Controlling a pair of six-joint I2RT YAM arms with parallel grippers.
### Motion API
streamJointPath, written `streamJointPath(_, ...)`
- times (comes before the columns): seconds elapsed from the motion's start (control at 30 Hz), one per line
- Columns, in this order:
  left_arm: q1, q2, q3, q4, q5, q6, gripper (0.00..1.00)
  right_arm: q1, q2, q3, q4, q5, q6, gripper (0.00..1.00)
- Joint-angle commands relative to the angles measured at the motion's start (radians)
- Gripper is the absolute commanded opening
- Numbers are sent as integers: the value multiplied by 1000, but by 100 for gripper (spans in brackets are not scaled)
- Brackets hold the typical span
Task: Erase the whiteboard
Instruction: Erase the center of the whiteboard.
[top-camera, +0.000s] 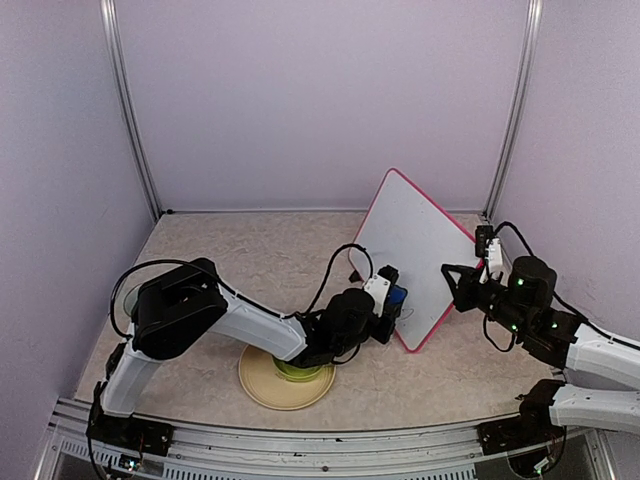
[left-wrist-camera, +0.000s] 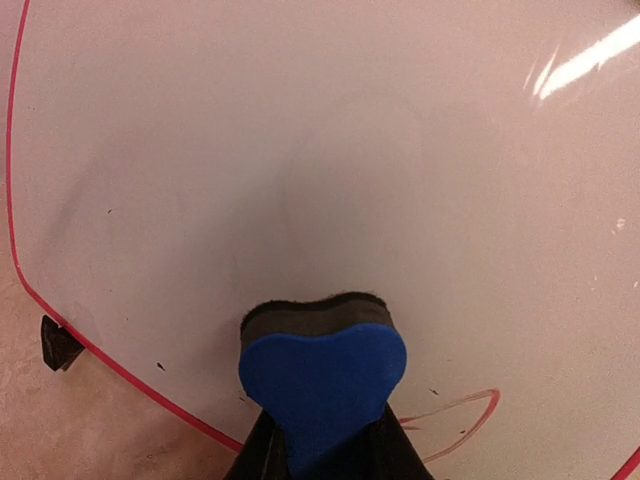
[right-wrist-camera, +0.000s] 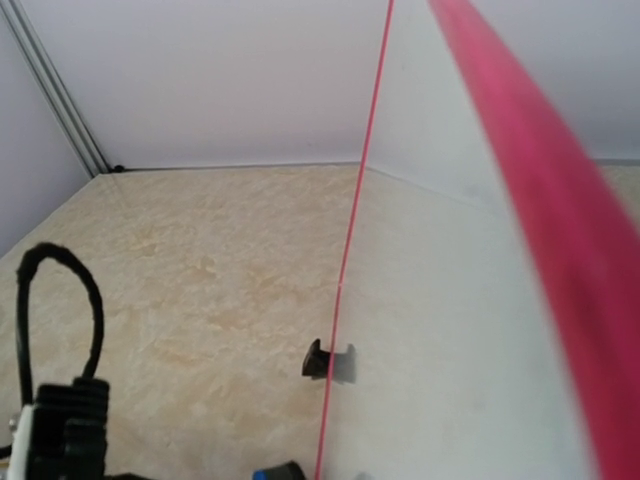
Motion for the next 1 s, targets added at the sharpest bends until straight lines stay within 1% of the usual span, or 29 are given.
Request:
streamJointPath(0.0,81,-44,15,-73,-43,-60,1,13,-21,26,57,-130,33,0)
streamJointPath(0.13,155,-25,33,-106,-15,-80,1,13,-29,28,52,-129,36,0)
streamJointPath(0.3,170,7,79,-130,0,-38,1,12,-22,28,57,-132,43,0)
streamJointPath(0.4,158,20,97,-134,20,-26,1,12,-12,30,65,-134,45,0)
streamJointPath(0.5,137,21,79,-109,39,-20,1,12,-4,35,67,-139,44,0)
streamJointPath(0.8,34,13,7,-26,35,48,1,12,6,34,77,-142,48,0)
streamJointPath(0.97,-3,6,-2,-11,51,46,0,12,4,31,83,-146,53,0)
